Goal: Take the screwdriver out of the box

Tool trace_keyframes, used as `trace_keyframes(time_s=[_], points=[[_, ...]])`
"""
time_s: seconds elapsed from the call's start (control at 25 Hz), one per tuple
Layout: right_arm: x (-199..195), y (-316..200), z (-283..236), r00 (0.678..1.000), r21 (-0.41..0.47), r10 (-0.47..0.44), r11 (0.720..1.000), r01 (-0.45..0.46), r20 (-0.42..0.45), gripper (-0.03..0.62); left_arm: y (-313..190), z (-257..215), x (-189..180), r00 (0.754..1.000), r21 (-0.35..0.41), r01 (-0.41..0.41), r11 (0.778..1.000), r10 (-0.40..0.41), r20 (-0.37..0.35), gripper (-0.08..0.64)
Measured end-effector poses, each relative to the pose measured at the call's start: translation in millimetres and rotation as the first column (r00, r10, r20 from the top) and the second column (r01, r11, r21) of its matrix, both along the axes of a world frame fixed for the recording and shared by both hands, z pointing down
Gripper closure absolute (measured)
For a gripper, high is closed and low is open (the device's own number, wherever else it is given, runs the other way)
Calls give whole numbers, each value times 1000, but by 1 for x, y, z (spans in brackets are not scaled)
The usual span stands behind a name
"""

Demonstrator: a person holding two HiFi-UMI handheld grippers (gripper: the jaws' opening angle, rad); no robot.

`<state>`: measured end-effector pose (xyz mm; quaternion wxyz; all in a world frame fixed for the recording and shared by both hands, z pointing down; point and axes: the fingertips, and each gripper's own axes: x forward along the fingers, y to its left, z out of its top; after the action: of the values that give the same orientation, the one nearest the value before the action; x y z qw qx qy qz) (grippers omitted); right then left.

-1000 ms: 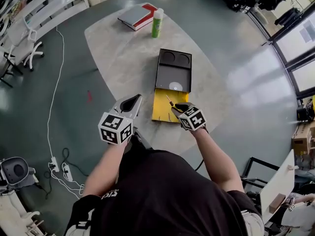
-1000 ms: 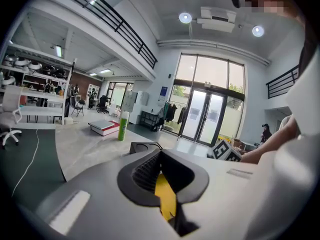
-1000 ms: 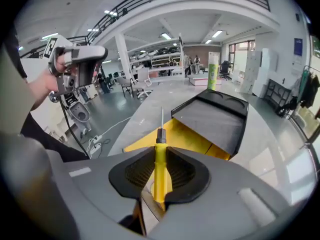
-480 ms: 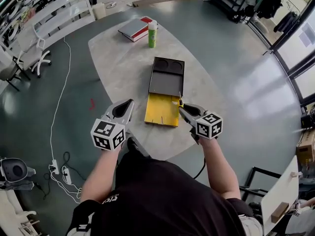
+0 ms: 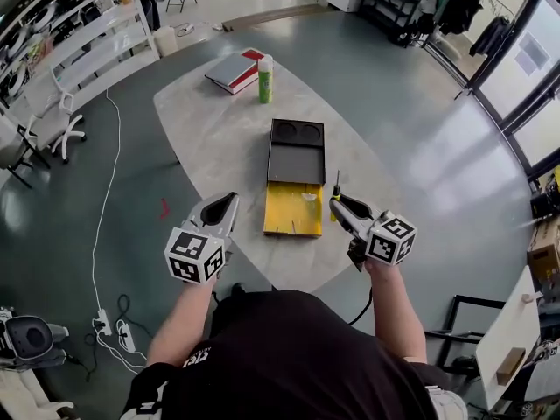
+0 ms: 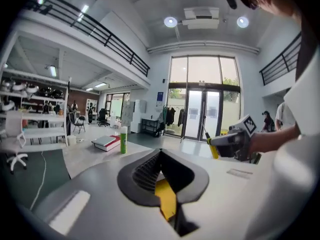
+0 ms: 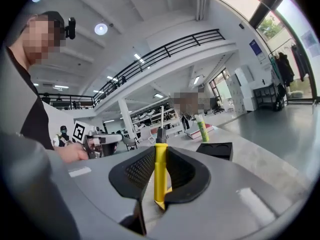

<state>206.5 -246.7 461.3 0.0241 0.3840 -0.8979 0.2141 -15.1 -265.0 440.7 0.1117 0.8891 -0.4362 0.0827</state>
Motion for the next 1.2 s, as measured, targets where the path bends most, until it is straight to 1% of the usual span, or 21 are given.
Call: trace_keyframes(time_s=[0.08,0.12,0.2,0.32,0.48,0.8,0.96,1.2], points=[[-10,4,-19,1000,47,-15,999,14,21,508,0,-6,-4,999,38,-18,999,16,51,557],[-15,6,-27,999,69,-22,997,20,25,508,0,-9,-6,998,52,-26,998,23,61,557],[-22,6,-40,999,105,-26,994,23,33,508,0,-13,-9,998,65,-33,997,29,62,557],[-25,6,-54,998,127,-18,992,11,53,509,-1,-20,-11,998,75,-46,996,42,56,557],[-24,5,-59,998,135,-8,991,0,58,509,-4,-33,-15,998,95,-45,994,42,41,557],[-17,3,-56,999,131,2,991,-7,32,511,-10,-35,-15,1000,92,-31,995,31,0,557],[-12,-4,-50,999,115,28,993,-30,22,511,-15,-36,-19,1000,94,-23,995,23,-5,557],[-17,-10,-54,1000,140,26,990,-27,8,511,-24,-39,-24,1000,108,-15,994,15,2,557]])
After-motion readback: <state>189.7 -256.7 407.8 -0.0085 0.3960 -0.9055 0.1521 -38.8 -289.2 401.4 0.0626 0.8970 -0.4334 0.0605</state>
